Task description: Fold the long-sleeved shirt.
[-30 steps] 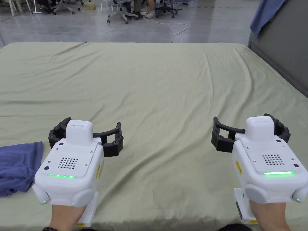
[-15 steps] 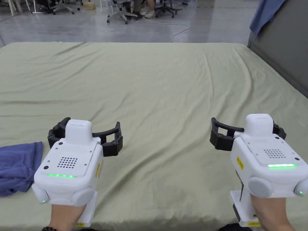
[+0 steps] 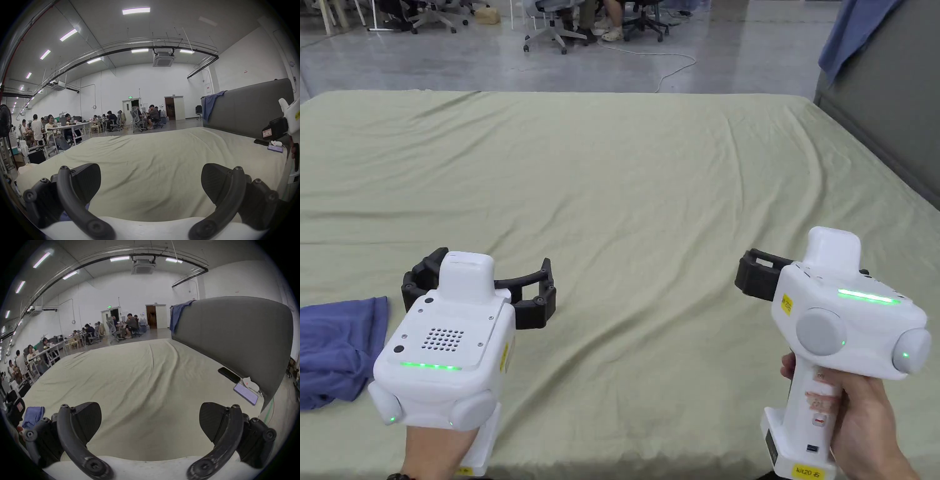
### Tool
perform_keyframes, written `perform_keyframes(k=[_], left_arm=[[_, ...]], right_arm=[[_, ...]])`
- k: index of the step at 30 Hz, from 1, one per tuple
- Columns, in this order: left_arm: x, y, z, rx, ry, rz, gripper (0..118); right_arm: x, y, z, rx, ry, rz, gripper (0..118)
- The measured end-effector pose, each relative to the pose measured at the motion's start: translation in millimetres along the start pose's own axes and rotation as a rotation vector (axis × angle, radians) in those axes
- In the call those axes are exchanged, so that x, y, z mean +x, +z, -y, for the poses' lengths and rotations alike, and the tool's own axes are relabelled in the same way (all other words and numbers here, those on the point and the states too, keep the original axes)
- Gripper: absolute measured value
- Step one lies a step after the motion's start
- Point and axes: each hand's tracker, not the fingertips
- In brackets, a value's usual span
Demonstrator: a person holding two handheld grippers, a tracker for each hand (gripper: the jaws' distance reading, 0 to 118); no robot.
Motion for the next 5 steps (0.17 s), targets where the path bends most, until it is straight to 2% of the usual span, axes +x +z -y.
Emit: perform_keyframes(k=[5], left_arm=[[1.2, 1.3, -0.7, 0.009, -0.011, 0.000, 118]], right_arm=[[3.9, 4.8, -2.1, 0.012, -0.001, -0.009, 118]])
